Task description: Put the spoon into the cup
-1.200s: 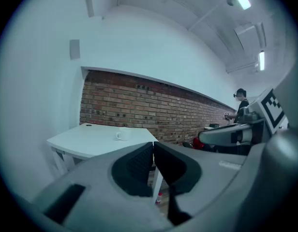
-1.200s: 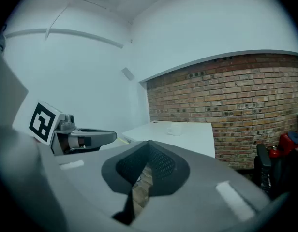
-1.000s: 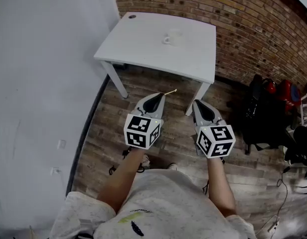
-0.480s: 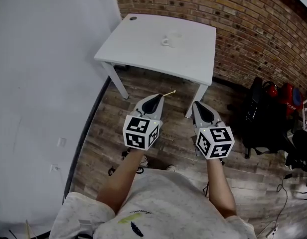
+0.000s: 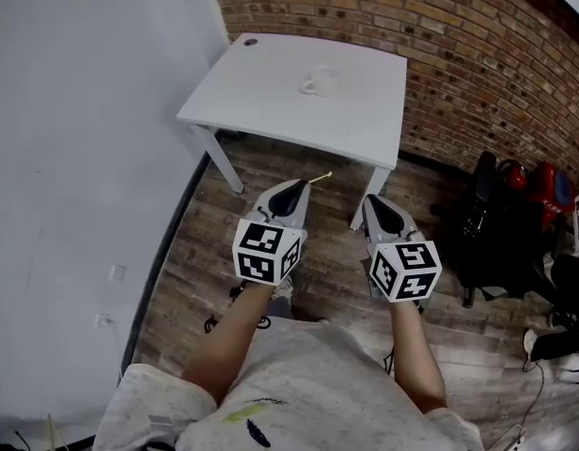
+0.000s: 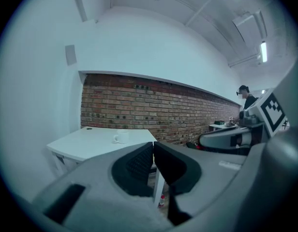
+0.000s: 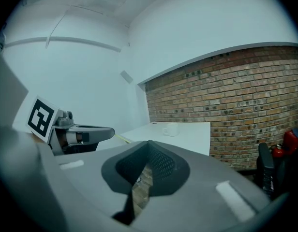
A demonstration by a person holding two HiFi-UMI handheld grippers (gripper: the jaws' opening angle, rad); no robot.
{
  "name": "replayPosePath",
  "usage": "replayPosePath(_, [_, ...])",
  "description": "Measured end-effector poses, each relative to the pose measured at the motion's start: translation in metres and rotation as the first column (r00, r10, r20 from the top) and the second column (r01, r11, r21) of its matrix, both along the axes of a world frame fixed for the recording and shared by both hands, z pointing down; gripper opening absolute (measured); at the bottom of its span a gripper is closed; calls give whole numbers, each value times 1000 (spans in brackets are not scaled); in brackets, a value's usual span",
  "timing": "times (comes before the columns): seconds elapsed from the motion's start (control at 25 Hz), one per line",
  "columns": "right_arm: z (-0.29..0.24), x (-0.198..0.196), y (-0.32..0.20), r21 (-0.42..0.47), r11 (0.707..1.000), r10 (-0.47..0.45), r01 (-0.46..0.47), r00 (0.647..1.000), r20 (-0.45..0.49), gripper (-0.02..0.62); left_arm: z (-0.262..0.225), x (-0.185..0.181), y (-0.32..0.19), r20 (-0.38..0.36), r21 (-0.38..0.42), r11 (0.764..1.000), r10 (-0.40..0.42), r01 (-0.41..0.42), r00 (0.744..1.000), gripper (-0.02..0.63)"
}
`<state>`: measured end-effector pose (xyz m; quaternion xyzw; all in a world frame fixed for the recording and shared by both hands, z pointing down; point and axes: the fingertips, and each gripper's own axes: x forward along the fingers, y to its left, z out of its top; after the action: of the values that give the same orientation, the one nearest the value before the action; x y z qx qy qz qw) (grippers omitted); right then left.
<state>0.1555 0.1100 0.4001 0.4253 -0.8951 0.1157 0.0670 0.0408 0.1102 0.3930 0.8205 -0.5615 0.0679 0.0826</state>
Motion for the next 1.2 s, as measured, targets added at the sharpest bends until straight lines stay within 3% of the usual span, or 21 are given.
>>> replayPosePath(0.4, [11,-23,-45,-20,1000,-18,17,1000,-17,11,9,-20,-44,-14,-10,1000,-10,10,1000,5])
replayPosePath(1.2, [4,-112,-202,-43,998,39,-42,997,-72,11,5,-108,-210,-76,-27,998,46,-48,996,5])
